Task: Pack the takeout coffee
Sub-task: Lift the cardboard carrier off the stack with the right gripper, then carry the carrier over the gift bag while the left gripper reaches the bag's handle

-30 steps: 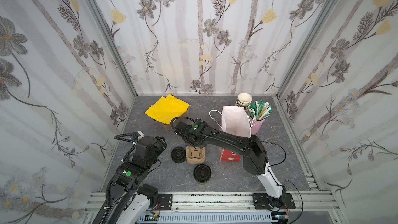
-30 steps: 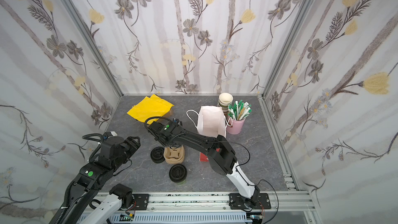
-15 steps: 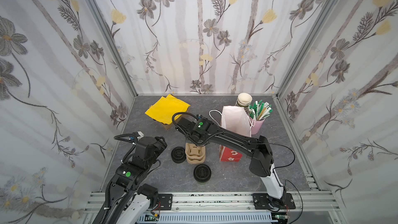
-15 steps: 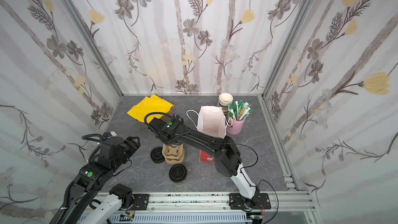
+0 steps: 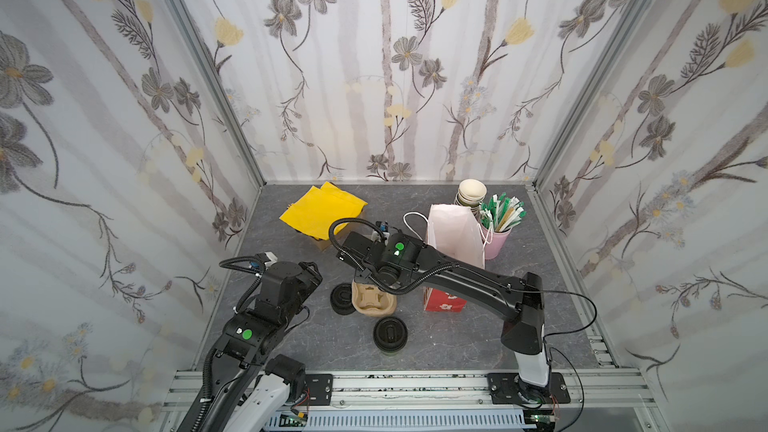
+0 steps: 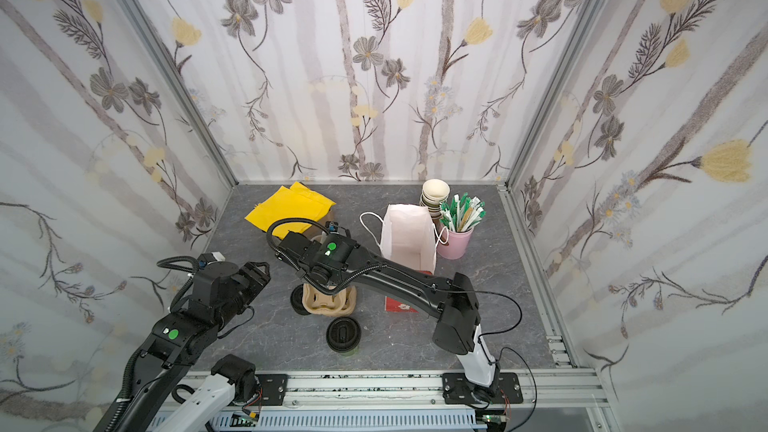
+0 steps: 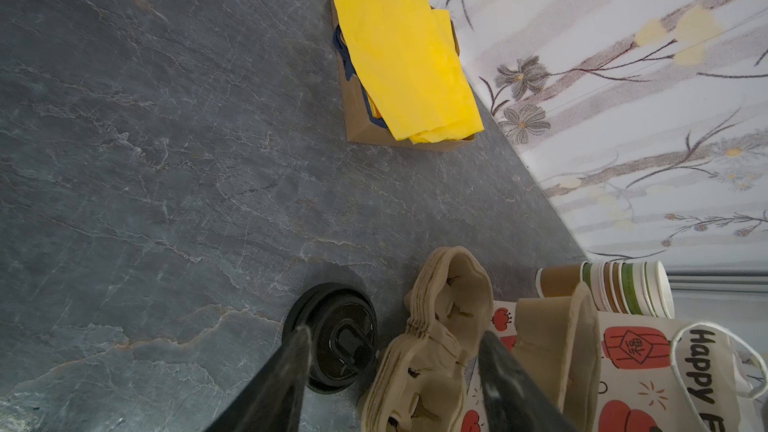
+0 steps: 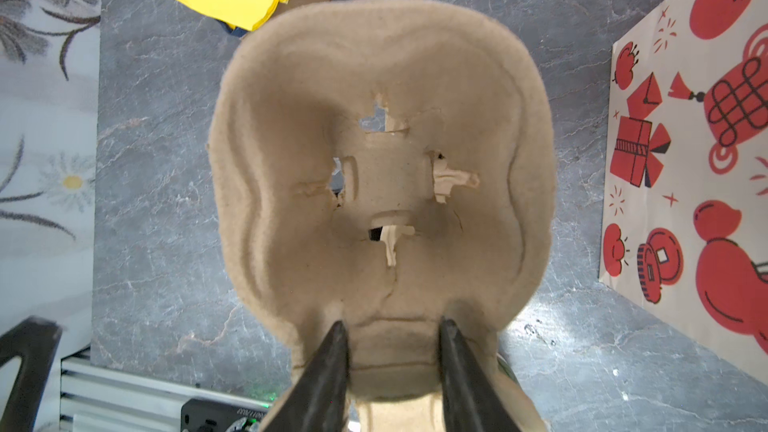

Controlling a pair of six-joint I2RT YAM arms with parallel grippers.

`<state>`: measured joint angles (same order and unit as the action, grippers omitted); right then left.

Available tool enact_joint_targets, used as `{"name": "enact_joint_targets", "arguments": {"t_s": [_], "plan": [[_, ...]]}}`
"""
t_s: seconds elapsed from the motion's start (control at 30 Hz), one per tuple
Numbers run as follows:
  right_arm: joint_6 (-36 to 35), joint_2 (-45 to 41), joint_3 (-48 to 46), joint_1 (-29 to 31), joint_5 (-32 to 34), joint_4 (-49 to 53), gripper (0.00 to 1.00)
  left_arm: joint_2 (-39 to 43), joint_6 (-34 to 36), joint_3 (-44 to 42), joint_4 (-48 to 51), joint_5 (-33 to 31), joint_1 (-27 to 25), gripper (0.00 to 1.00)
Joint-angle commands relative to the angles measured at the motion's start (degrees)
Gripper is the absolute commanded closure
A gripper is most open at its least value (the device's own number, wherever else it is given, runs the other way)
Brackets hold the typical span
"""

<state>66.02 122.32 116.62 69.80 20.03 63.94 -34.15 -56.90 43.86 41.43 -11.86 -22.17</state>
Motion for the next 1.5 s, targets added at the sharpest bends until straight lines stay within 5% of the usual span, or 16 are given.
{"name": "enact_joint_targets", "arguments": {"t_s": [0.0,0.43,0.67,1.0,1.47], "plan": [[1.5,-1.4,0.4,1.8,1.0,2.5,0.64,-0.2,0.9,0.9,-0.5,-1.4,0.0,0.35],[4.7,-8.2,0.0,8.1,1.1,13.8,0.65,-2.3,3.8,2.4,-2.0,3.3,0.0,0.33],[5.9,-15.4,-4.6,9.2,0.9,13.8,0.65,-7.6,10.8,3.3,-11.9,20.9,-0.1,0.3],[5.9,-26.7,-8.8,8.4,5.9,13.8,0.65,-14.5,12.0,5.3,-27.4,36.3,-1.6,0.3],[-1.8,-34.4,-6.5,-4.7,10.5,13.7,0.65,-28.3,10.7,10.6,-39.6,36.1,-10.3,0.27]]}}
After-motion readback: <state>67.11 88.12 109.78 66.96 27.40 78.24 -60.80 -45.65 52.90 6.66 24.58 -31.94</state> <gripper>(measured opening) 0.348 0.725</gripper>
